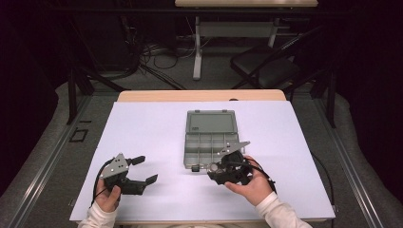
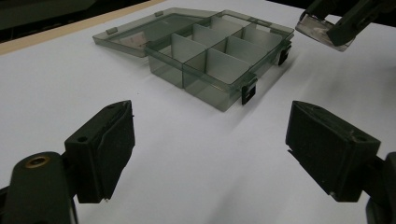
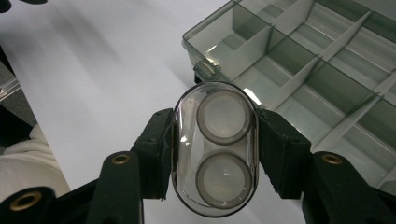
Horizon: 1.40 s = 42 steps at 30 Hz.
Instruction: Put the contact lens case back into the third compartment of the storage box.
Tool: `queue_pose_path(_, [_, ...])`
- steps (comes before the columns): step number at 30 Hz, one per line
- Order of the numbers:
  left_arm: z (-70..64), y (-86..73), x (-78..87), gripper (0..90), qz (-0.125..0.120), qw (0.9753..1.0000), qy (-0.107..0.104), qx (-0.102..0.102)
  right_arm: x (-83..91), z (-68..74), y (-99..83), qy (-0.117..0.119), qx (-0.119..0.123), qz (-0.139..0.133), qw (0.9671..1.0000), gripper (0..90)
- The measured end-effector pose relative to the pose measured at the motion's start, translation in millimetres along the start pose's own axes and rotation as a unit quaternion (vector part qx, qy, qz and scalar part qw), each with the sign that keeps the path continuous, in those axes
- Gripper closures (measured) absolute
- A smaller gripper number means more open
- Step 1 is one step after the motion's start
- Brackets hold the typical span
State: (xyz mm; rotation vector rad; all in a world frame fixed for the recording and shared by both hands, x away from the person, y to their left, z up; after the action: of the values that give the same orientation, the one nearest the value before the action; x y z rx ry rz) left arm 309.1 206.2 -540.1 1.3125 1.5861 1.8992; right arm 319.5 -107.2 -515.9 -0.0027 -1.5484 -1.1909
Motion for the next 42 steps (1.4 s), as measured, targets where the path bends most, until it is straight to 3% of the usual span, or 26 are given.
queue_pose_path(17, [0.0,0.0,0.1,16.0,0.0,1.0,0.0,0.0,2.9,-33.1,12.6,-0.026,-0.023,0.003,0.9994,48.6])
queue_pose_path(42, [0.1,0.1,0.2,16.0,0.0,1.0,0.0,0.0,-6.1,-53.6,35.0,-0.048,-0.027,0.004,0.9985,48.6])
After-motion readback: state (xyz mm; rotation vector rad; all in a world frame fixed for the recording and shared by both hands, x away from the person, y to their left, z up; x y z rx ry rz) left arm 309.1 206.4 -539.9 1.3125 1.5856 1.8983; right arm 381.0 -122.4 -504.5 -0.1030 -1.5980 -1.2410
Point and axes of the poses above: each handheld gripper's, and its own axes: x roughly backward along the jaws, y roughly out of its top, z roughly to its left, the point moved 4 cm from there along -x, roughly forward along the jaws
